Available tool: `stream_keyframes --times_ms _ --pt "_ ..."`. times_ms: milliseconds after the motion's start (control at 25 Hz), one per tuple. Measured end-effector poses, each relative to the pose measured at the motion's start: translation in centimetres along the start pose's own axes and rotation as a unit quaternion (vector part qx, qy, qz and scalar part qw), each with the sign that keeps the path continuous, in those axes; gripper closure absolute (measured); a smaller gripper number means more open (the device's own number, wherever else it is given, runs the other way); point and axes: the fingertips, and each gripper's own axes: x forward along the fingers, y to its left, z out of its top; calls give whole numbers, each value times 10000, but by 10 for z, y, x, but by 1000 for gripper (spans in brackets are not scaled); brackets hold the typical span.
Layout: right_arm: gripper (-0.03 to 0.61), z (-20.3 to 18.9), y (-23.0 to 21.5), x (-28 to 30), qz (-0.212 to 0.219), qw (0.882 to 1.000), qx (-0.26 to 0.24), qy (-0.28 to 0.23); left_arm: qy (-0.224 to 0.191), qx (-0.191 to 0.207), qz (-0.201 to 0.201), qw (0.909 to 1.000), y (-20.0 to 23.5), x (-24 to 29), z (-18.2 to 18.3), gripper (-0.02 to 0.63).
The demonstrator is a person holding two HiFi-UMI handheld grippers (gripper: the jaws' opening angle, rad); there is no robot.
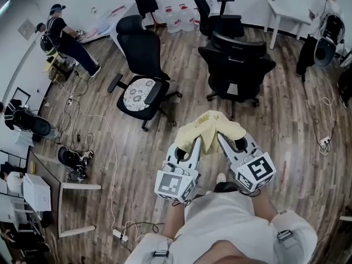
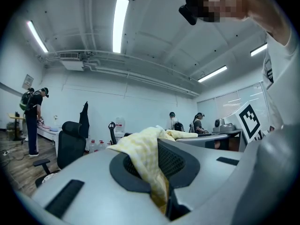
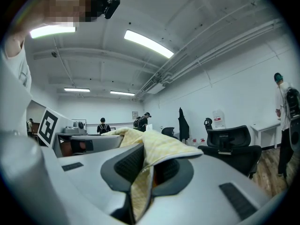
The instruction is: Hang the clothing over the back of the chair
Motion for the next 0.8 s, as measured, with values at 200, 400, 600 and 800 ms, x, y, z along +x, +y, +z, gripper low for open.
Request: stream_keyframes --times_ms 200,400,600,800 --pt "517 8 -26 7 105 9999 -10 -63 -35 66 134 9999 2 29 7 569" --pt "517 10 -53 12 102 9999 -28 -41 -29 74 144 9999 -2 52 6 569" --pt "515 12 -71 22 148 9999 -2 -53 26 96 160 9998 2 72 6 569" --pt "515 8 -90 40 82 9999 90 27 106 78 150 9998 15 92 0 569"
